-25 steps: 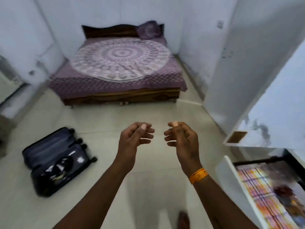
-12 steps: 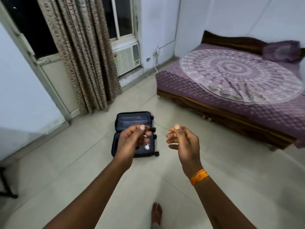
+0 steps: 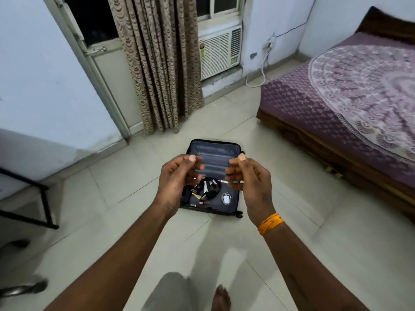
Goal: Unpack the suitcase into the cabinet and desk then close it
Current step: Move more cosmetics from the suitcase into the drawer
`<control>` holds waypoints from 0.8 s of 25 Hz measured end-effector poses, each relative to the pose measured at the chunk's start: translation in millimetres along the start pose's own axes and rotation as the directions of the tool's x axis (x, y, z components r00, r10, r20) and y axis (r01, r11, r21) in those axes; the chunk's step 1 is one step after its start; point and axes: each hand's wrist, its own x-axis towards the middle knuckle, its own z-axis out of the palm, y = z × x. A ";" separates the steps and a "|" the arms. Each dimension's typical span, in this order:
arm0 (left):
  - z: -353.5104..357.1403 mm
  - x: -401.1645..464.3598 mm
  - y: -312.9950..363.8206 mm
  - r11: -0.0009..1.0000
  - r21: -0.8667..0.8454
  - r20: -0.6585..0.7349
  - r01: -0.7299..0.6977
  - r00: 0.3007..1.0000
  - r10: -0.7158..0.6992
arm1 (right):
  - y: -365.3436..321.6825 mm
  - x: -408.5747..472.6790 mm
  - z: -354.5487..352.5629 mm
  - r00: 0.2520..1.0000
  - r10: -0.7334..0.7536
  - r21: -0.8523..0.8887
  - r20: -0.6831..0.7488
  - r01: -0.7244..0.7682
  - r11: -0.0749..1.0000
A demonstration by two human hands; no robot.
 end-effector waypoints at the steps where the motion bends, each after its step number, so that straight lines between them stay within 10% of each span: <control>1: -2.9 15.3 -5.0 1.000 -0.004 -0.003 0.014 1.000 -0.014 | 5.5 15.7 4.5 1.000 0.012 -0.008 0.004 -0.012 1.000; 20: -45.4 395.1 -179.8 0.940 0.074 0.009 0.334 0.942 -0.335 | 179.7 353.2 89.5 0.934 0.272 0.034 -0.233 -0.271 0.962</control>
